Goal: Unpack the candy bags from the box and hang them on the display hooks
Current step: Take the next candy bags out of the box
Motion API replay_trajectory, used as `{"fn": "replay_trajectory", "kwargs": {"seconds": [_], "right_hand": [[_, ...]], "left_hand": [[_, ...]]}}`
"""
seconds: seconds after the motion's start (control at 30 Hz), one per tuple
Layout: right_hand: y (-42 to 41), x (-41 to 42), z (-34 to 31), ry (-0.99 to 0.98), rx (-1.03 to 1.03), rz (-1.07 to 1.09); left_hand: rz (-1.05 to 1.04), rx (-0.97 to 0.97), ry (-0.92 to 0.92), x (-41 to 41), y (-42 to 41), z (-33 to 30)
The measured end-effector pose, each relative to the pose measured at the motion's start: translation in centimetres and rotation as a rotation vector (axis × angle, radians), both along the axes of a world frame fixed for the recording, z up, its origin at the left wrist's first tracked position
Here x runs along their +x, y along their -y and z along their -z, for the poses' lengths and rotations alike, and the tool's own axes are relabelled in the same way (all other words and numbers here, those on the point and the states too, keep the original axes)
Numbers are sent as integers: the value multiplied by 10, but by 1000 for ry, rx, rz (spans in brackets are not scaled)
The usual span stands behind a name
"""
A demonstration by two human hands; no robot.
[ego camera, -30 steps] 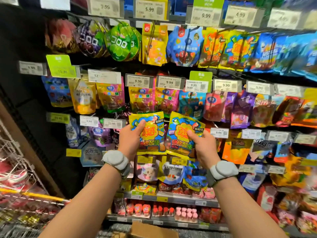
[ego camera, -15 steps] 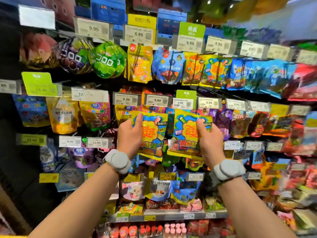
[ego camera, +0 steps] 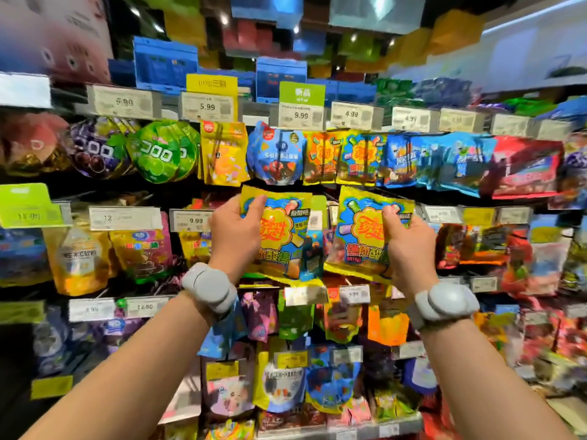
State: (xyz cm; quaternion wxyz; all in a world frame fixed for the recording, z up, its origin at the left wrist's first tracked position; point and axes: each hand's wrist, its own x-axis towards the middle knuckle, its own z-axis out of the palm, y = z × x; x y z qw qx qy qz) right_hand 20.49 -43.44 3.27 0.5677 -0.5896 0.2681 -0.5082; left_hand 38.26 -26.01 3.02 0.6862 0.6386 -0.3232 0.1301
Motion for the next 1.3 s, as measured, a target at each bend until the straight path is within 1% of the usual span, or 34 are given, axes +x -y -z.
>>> {"fn": "replay_trajectory", "kwargs": {"seconds": [0.07,0.17,0.27,0.37,0.47,0.57,0.63,0.8,0.93,1.0,1.13,1.3], "right_hand": [[16,-3,-4,39,-18,-12],[40,-8,-18,44,-64,-7],[58,-12,-27,59,-139,-14],[77,-16,-38,62,-189,43],[103,-14,-43,51,-181,35],[149,-2,-34,37,-168,-11],[151,-6,-38,33,-158,-32],[153,-9,-50,68,-226,16],[172,-6,-55,54,-247,11],[167,-9,-62,59,-273,18],[174,-9,-65,63,-258,-8],[192,0,-64,48,-236,-37]], "left_hand": [[6,-7,55,-5,16,-13],[-3,-3,168,-20,41,-38],[-23,39,286,-30,66,-57],[-50,99,373,-35,93,-72],[-60,127,436,-38,114,-84],[-73,143,483,-38,127,-92],[-88,164,521,-40,134,-98],[-118,245,659,-49,148,-115],[-164,267,813,-53,160,-131],[-195,287,880,-53,164,-139],[-271,476,923,-54,172,-149],[-309,581,933,-53,185,-154]]}}
